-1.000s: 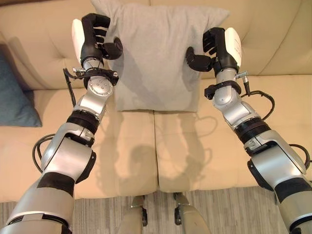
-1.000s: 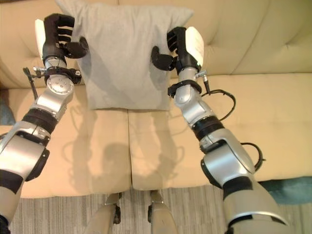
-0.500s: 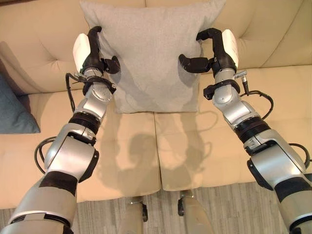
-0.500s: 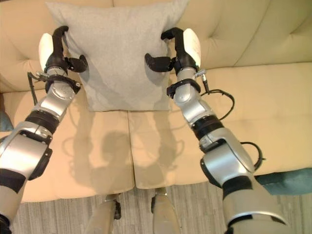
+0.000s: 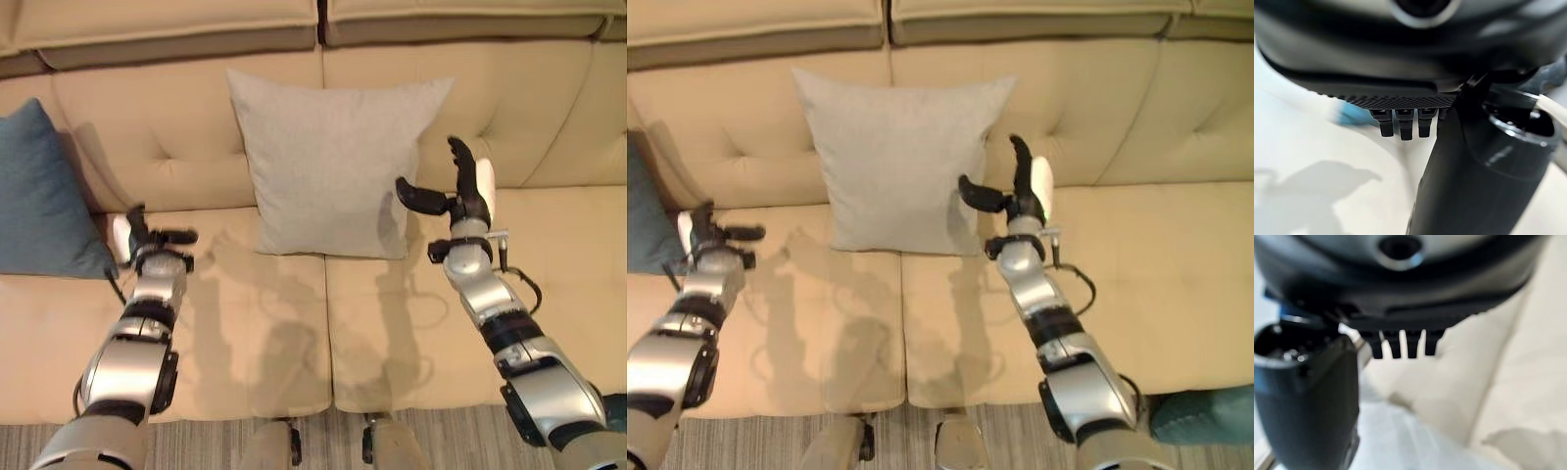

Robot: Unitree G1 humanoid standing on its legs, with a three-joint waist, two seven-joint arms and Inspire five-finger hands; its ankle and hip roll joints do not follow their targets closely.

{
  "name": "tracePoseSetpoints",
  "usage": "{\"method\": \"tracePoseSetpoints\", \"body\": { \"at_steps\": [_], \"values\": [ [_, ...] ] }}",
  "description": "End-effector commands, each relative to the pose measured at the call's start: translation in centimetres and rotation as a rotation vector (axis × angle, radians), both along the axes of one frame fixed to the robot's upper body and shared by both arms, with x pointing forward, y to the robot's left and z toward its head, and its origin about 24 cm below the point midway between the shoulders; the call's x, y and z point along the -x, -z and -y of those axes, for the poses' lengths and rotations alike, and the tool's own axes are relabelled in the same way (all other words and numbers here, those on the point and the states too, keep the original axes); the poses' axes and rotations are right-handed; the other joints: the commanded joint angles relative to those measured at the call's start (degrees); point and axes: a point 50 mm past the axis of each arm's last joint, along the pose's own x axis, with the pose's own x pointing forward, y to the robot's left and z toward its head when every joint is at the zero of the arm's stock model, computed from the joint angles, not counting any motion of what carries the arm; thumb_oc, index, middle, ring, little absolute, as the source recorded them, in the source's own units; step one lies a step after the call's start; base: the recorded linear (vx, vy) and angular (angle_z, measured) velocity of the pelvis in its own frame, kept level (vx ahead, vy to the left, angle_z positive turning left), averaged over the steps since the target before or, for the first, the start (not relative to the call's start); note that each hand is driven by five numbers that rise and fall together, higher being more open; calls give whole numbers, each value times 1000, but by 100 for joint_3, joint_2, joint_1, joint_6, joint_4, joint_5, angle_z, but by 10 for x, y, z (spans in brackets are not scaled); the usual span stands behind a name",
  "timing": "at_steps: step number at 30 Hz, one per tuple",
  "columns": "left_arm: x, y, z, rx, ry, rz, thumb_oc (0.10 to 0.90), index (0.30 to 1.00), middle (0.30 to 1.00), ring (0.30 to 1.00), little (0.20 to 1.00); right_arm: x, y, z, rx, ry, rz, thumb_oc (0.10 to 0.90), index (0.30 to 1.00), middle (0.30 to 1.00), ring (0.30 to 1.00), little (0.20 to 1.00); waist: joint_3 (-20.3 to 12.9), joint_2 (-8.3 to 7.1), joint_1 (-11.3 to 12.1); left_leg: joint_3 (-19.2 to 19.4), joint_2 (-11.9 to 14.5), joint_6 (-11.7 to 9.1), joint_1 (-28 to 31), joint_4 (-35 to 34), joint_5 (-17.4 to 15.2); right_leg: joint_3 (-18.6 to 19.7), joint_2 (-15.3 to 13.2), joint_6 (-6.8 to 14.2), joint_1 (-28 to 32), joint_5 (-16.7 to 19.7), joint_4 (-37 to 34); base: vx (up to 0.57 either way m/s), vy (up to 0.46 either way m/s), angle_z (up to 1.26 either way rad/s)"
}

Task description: Pick up all the scattered cushions and arrange them neatly on the sofa.

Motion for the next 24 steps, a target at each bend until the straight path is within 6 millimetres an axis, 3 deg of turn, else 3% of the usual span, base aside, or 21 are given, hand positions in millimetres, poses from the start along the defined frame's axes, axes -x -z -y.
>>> {"method": "tracePoseSetpoints", "body": {
  "at_steps": [1,3,4,5,6,7,11,12,13,14,15,18,19,21,22,23,24],
  "values": [
    [58,61,-16,-1,-36,-148,800,900,900,900,900,33,34,32,-104,207,39,800,900,900,900,900,-1738,-88,48,37,-92,-77,235,56,-1126,98,-5,159,441,-1562,313,18,-17,-5],
    [87,90,-9,74,-2,-183,800,900,900,900,900,45,45,47,-206,291,53,800,900,900,900,900,-1799,-54,93,44,-59,-63,407,59,-1140,104,14,119,573,-1634,401,16,-20,-10],
    [88,91,-9,74,-2,-183,800,900,900,900,900,45,45,47,-206,291,53,800,900,900,900,900,-1799,-53,94,45,-58,-63,412,59,-1141,105,14,119,577,-1634,401,-2,-46,-16],
    [115,112,-3,132,40,-214,800,900,900,900,900,57,49,60,-258,338,73,800,900,900,900,900,-1819,-46,122,36,-27,-59,524,124,-1168,131,38,78,684,-1691,460,-4,-34,-9],
    [116,113,-3,132,41,-217,800,900,900,900,900,58,50,61,-258,339,70,800,900,900,900,900,-1825,-45,126,37,-26,-60,540,121,-1170,132,39,77,697,-1696,462,-21,-83,-8],
    [145,128,-1,168,80,-251,800,900,900,900,900,72,57,75,-245,351,49,800,900,900,900,900,-1823,-36,143,23,22,-69,623,194,-1195,120,66,49,799,-1758,521,-39,-74,-1],
    [199,161,13,278,161,-411,800,900,900,900,900,105,69,104,-182,394,-4,800,900,900,900,900,-1667,-1,111,1,157,-143,622,232,-975,32,163,-54,906,-1915,603,-147,-69,0],
    [203,166,16,285,174,-438,800,900,900,900,900,109,69,110,-173,412,-6,800,900,900,900,900,-1591,5,100,-30,195,-242,493,290,-794,3,181,-71,883,-1937,626,-522,4,3],
    [202,171,25,269,233,-487,800,900,900,900,900,121,75,119,-140,447,-33,800,900,900,900,900,-1335,-49,55,-182,203,-417,6,502,-501,-50,154,-118,692,-1909,768,-447,16,7],
    [201,171,25,268,234,-486,800,900,900,900,900,121,75,119,-139,448,-32,800,900,900,900,900,-1348,-46,48,-200,198,-418,-35,526,-501,-64,152,-118,661,-1917,788,-538,23,27],
    [200,173,30,267,265,-510,800,900,900,900,900,127,82,122,-128,466,-63,800,900,900,900,900,-1248,-96,-17,-156,185,-400,-155,709,-558,-97,109,-142,471,-1861,876,-364,10,28],
    [214,189,52,244,393,-660,800,900,900,900,900,151,113,124,-183,513,-171,800,900,900,900,900,-1232,-223,-315,175,233,-199,-54,1782,-1362,-103,-63,-140,-70,-1599,1027,-465,71,18],
    [223,196,62,275,424,-713,800,900,900,900,900,157,123,122,-191,510,-216,800,900,900,900,900,-1233,-239,-355,90,174,-194,69,2228,-1575,-29,-56,-155,-173,-1498,1031,-261,87,10],
    [233,202,69,283,453,-769,800,900,900,900,900,166,135,119,-202,499,-271,800,900,900,900,900,-1252,-213,-414,-70,101,-178,203,2440,-1721,35,-29,-163,-255,-1445,1036,-221,171,-26],
    [244,210,87,234,568,-871,800,900,900,900,900,175,151,110,-239,479,-339,800,900,900,900,900,-1276,-116,-567,-422,70,-199,809,2565,-1941,239,90,-138,-534,-1317,1201,-240,233,-31],
    [244,210,88,234,568,-871,800,900,900,900,900,175,151,110,-239,479,-339,800,900,900,900,900,-1287,-132,-564,-420,50,-197,805,2536,-1907,246,71,-136,-547,-1301,1193,-351,378,-41],
    [244,214,109,187,706,-910,800,900,900,900,900,183,164,105,-284,489,-386,800,900,900,900,900,-1337,-47,-730,-642,59,-113,1185,2126,-2247,456,137,-12,-876,-1191,1370,-187,198,-46]
  ]
}}
